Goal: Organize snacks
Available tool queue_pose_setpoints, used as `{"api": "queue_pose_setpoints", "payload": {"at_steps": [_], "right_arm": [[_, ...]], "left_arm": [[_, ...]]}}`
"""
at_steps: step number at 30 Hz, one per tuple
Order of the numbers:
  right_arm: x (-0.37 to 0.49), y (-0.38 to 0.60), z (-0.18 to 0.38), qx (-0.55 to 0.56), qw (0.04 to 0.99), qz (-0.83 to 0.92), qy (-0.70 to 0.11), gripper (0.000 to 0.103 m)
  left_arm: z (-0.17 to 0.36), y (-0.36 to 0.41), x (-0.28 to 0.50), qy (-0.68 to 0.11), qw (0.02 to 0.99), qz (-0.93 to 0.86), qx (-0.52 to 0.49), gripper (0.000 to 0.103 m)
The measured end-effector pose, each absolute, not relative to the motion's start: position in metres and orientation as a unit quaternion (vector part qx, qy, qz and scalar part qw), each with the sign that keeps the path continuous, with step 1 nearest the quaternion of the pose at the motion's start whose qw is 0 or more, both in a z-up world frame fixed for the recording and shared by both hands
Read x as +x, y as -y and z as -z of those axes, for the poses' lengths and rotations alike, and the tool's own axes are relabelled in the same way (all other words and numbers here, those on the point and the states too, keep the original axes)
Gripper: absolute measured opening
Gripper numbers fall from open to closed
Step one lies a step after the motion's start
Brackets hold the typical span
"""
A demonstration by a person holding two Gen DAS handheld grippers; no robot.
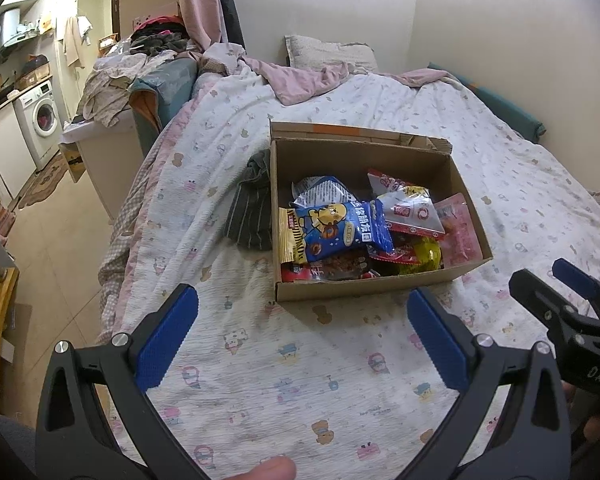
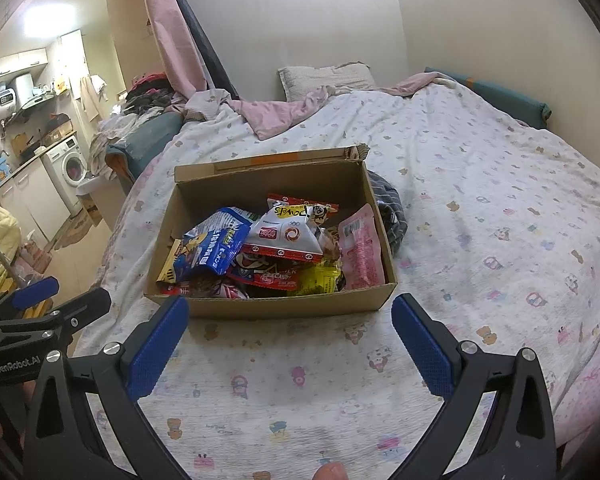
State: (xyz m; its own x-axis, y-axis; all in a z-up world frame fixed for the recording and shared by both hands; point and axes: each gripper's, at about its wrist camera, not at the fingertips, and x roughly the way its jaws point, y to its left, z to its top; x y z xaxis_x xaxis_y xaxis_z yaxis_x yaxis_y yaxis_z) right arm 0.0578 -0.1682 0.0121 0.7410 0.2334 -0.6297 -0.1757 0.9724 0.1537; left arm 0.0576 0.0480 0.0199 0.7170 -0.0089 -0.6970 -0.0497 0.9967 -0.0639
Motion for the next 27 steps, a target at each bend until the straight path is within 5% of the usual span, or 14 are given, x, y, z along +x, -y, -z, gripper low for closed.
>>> {"api": "queue_pose_setpoints", "payload": {"at_steps": [27], "right_arm": [[0.0565,0.1675,-0.0140,0.038,0.933,-0.113,-0.341,0.103]], "left_arm": [[-0.0186,-0.0464,0.0561,-0.372,0.927,-0.011,-0.033,0.103]]}}
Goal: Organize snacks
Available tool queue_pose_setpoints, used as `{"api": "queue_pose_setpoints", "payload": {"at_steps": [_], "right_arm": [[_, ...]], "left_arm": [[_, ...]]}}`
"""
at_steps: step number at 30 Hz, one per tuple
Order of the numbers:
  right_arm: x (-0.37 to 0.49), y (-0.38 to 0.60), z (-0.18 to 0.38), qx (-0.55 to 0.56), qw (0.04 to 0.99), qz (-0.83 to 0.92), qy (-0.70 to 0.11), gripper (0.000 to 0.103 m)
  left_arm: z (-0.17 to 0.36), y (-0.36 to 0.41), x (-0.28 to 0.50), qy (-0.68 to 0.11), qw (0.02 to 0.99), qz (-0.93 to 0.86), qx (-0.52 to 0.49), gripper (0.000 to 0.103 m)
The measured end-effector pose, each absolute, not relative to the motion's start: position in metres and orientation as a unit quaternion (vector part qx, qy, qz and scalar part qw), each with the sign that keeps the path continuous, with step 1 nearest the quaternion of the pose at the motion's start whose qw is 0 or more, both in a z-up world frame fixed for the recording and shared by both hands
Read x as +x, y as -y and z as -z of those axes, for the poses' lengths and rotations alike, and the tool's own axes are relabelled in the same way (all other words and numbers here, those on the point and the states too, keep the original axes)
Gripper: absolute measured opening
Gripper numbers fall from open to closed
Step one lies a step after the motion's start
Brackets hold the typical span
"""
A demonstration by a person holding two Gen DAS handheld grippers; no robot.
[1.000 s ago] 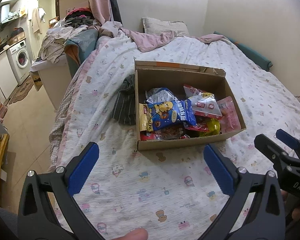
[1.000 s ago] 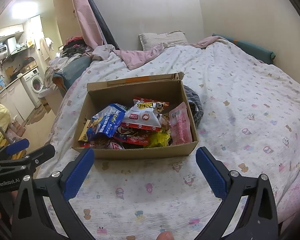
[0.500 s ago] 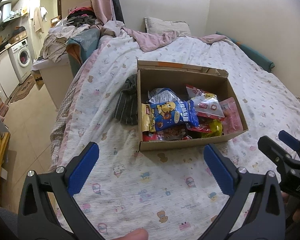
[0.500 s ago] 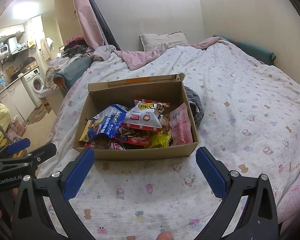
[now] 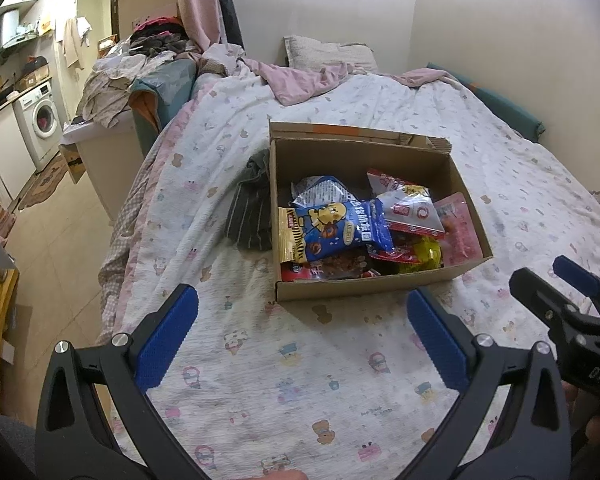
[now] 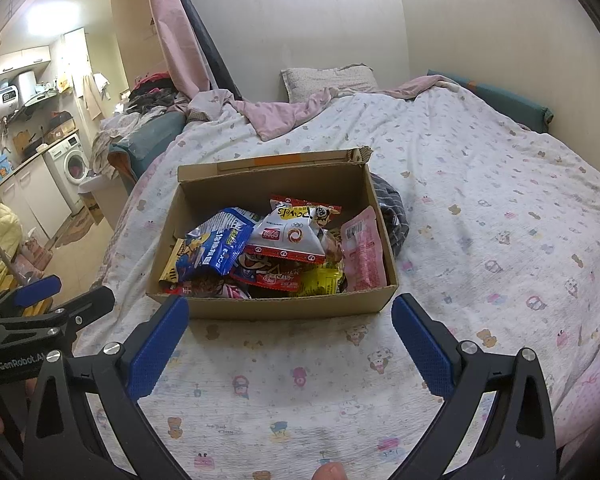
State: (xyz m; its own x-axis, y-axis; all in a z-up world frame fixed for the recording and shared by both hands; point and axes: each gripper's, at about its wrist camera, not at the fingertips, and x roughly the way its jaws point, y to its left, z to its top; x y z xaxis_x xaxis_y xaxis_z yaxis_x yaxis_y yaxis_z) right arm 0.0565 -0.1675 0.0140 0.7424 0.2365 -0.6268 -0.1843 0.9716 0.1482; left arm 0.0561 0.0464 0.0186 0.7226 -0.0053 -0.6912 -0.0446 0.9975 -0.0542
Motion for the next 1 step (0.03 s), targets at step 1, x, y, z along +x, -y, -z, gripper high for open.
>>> {"api": "queue_pose_setpoints", "payload": {"at_steps": [1], "right_arm": [[0.0565,0.1676,-0.0141,0.038,0.933,-0.113,-0.340,0.103]], "left_arm": [[-0.0186,-0.0454,0.0556,-0.371,0.928,-0.009,-0.032,0.103]]}}
